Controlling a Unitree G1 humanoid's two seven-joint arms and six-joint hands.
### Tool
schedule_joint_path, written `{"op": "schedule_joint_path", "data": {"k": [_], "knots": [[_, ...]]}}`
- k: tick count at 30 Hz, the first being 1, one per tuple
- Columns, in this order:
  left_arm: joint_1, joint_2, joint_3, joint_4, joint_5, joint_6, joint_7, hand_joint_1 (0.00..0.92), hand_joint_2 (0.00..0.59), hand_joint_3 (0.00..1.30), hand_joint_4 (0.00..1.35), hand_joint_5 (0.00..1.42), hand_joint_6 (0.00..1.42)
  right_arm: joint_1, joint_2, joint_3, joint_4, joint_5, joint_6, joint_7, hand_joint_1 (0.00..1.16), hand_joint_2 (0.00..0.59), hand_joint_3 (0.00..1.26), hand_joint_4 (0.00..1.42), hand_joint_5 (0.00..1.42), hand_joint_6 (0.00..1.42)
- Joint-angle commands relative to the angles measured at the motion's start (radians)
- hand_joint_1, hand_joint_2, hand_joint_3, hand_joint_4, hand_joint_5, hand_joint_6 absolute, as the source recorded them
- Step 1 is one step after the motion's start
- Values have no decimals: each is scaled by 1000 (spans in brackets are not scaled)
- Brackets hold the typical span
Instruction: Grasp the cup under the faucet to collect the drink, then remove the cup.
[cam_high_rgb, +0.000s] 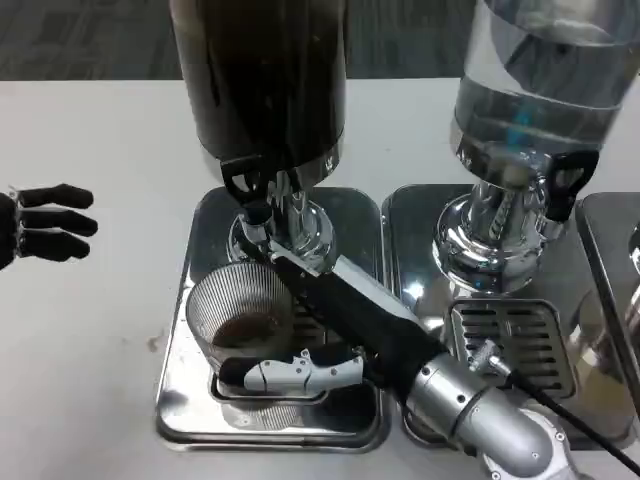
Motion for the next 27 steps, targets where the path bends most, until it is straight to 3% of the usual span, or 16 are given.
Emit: {"op": "schedule_joint_path", "data": {"k": [1,16,27], "knots": [[17,14,-4,-3,15,-10,7,0,86,353,377,418,359,2,9,10,21,-22,-8,-11,762,131,0,0,0,17],[29,22,0,-9,14,-4,7,0,91,353,377,419,355,21,36,-28,32,0,-51,-57,742,152,0,0,0,17],[22,32,-6,6,15,-2,-3,0,92,353,377,419,354,14,29,-18,37,-9,-37,-20,726,159,0,0,0,31]]}}
